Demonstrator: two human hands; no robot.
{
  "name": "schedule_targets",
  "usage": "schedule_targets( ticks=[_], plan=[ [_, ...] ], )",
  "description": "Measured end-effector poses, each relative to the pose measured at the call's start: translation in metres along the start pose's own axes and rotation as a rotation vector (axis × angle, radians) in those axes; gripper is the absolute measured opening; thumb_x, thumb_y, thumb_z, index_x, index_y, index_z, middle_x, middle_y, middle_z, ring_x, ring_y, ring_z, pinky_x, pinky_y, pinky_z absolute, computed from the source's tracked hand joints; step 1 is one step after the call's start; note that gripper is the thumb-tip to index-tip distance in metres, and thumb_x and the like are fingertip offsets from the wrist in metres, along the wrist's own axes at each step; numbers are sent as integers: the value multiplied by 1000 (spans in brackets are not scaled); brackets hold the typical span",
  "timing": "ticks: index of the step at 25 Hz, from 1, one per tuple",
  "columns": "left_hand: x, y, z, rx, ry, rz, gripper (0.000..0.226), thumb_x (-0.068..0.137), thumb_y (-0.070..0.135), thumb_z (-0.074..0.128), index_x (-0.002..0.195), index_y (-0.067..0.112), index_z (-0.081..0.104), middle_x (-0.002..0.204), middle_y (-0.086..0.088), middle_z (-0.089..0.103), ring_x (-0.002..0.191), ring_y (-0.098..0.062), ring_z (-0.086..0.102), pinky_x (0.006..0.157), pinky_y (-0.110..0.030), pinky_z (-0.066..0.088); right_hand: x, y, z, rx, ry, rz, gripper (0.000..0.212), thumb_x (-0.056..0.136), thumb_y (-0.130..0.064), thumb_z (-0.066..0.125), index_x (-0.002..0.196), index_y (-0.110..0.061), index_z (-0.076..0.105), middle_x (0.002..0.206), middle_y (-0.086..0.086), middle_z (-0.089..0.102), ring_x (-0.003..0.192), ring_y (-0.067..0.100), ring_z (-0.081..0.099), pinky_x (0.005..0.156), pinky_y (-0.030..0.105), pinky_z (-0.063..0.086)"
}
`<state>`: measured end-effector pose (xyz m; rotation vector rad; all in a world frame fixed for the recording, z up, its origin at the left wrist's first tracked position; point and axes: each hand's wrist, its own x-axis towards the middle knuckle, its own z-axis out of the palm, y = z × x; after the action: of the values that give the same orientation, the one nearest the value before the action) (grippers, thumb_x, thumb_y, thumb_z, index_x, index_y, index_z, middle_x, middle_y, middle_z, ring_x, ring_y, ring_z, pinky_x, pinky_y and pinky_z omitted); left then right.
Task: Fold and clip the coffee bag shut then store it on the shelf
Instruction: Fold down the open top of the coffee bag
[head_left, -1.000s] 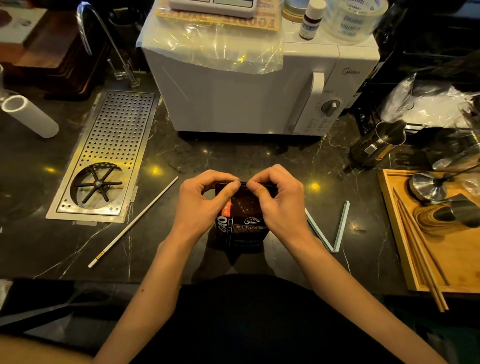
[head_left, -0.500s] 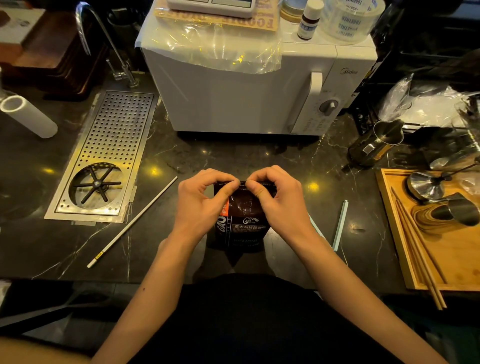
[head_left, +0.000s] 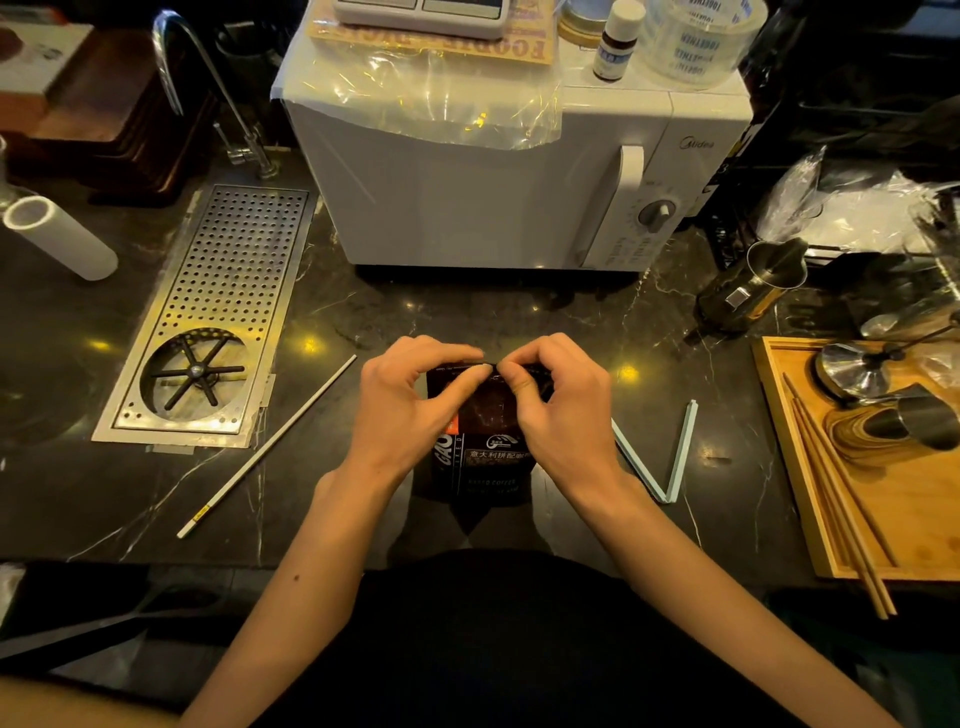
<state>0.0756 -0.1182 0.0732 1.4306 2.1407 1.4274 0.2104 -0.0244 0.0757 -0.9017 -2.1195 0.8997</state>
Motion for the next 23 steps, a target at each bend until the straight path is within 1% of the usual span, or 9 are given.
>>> schedule_targets(
  ticks=[2, 4, 6, 10, 12, 14, 17, 19, 23],
  plan=[
    [0, 1, 2, -3, 6, 5, 5, 82, 17, 76, 85, 14, 77, 80, 4, 72, 80, -10, 63, 75, -28, 49, 0, 0, -2, 25, -11, -5, 5, 87, -9, 69, 81, -9, 69, 81, -2, 64, 78, 6, 58, 72, 12, 43],
    [0, 1, 3, -2, 12, 6, 3, 82, 15, 76, 83, 13, 77, 78, 4, 71, 79, -11, 62, 75, -26, 48, -1, 3, -5, 39, -13, 2, 2, 86, -13, 72, 84, -12, 73, 83, -3, 66, 80, 5, 61, 75, 16, 46],
    [1, 1, 3, -7, 14, 4, 3, 81, 14, 77, 83, 12, 77, 77, 3, 72, 78, -10, 62, 74, -24, 47, 0, 5, -8, 50, 15, 20, 3, 83, -17, 75, 83, -14, 75, 82, -2, 68, 79, 8, 63, 74, 20, 49],
    [4, 1, 1, -12, 37, -16, 7, 76, 17, 81, 83, 16, 80, 76, 7, 73, 73, -6, 63, 71, -25, 49, 4, 6, -9, 67, 70, 69, 9, 78, -17, 80, 73, -14, 72, 73, 0, 67, 70, 8, 60, 69, 15, 44],
    [4, 1, -3, -65, 50, -100, 10, 75, 19, 82, 84, 21, 79, 79, 10, 74, 77, -8, 68, 75, -29, 54, 7, 6, -8, 79, 34, 69, 9, 77, -16, 79, 73, -14, 72, 72, 1, 66, 70, 9, 59, 68, 13, 42],
    [5, -1, -8, -128, -7, -178, 15, 77, 18, 80, 89, 26, 77, 84, 13, 74, 85, -6, 71, 83, -31, 56, 10, 8, -11, 73, -13, 47, 7, 78, -15, 79, 74, -13, 72, 73, 1, 67, 72, 9, 60, 69, 13, 43],
    [7, -5, -13, -115, -118, -172, 17, 83, 14, 74, 95, 26, 75, 89, 15, 73, 91, 0, 69, 86, -22, 54, 14, 12, -18, 74, -79, 8, 4, 79, -8, 77, 77, -11, 74, 75, 0, 69, 74, 5, 60, 71, 12, 44],
    [7, -5, -14, -104, -108, -165, 16, 82, 15, 74, 93, 27, 75, 88, 16, 73, 90, -2, 69, 85, -20, 53, 16, 14, -21, 74, -102, -10, 4, 80, -5, 75, 77, -9, 74, 76, 0, 69, 74, 2, 60, 72, 10, 43],
    [5, -7, -12, -116, -28, -185, 19, 75, 19, 80, 83, 34, 73, 82, 20, 70, 86, -6, 66, 84, -26, 50, 15, 12, -19, 33, -64, -19, 7, 78, -6, 76, 75, -11, 72, 74, 0, 69, 75, 8, 60, 70, 14, 46]
  ],
)
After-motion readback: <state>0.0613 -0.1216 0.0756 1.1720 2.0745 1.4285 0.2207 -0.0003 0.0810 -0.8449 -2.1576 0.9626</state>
